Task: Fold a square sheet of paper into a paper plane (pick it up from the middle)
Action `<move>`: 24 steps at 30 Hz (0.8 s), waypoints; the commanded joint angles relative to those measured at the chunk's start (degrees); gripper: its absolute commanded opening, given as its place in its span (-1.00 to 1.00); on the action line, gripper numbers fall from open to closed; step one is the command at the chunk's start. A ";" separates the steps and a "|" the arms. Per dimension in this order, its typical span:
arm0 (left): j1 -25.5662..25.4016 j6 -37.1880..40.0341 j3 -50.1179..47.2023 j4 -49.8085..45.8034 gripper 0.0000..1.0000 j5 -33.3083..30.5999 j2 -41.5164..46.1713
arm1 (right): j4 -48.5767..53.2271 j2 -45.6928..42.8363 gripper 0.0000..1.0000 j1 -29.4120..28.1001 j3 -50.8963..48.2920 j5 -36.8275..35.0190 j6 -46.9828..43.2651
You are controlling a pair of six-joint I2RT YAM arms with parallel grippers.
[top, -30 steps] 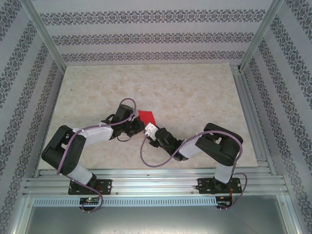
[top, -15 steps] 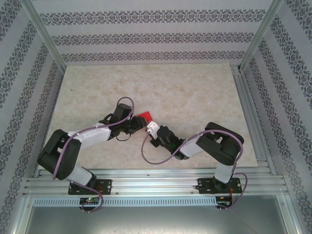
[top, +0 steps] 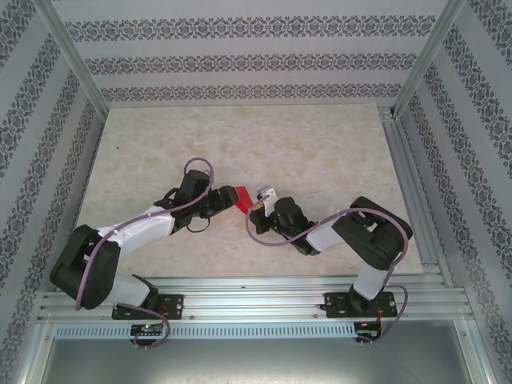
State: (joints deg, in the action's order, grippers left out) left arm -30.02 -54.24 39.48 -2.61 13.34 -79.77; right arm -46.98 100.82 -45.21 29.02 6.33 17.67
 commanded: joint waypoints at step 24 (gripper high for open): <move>-0.43 7.41 2.02 10.63 -0.04 9.23 -11.15 | -8.04 8.16 -1.00 6.18 1.34 11.29 30.53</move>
State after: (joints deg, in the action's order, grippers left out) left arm -30.09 -48.40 39.48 4.03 20.95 -89.95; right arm -51.88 107.96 -39.57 29.76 15.38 45.23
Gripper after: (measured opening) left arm 0.485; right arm 0.045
